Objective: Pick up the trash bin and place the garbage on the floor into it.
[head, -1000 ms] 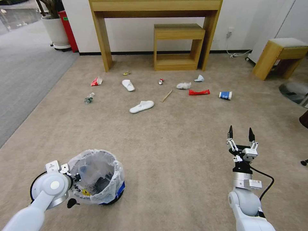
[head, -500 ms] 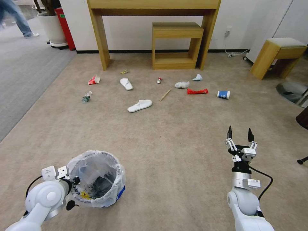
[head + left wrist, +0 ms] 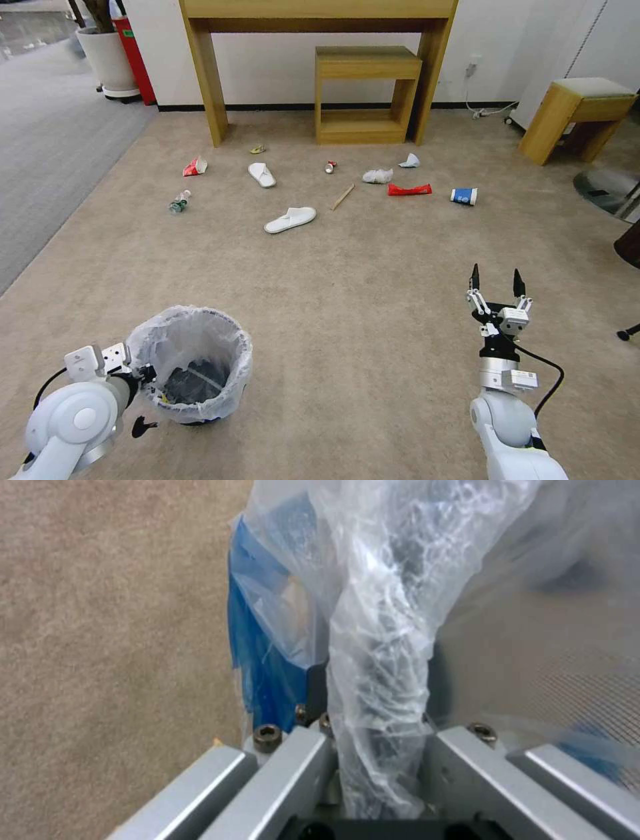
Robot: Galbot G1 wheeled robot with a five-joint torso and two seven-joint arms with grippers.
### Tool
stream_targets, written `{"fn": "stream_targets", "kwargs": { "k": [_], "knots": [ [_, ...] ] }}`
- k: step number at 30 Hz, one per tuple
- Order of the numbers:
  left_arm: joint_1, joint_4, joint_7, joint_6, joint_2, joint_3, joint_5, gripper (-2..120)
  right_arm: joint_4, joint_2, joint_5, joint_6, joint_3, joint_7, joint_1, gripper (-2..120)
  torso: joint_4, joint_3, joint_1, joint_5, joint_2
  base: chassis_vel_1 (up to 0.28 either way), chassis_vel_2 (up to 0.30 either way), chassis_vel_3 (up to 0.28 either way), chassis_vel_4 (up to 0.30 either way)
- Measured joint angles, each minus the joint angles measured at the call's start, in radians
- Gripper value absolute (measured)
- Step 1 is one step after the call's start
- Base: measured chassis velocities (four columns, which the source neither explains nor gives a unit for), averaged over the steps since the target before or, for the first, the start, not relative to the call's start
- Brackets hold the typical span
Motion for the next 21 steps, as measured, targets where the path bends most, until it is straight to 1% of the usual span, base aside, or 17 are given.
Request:
{"fn": "stream_targets", "kwargs": {
  "k": [9,21],
  "knots": [
    [0.004,-0.033,-0.001,-0.002,-0.02,-0.022,-0.001,0,-0.006,-0.005,-0.016,0.017,0.01,0.003,-0.004,80,0.0001,0.0,0.0,0.0,0.0,0.0,0.0,0.0,0.0],
    [0.004,-0.043,0.002,-0.004,-0.036,-0.022,0.011,0,-0.01,-0.012,0.0,0.031,0.016,-0.011,0.001,80,0.0001,0.0,0.0,0.0001,0.0,0.0,0.0,0.0,0.0]
  ]
}}
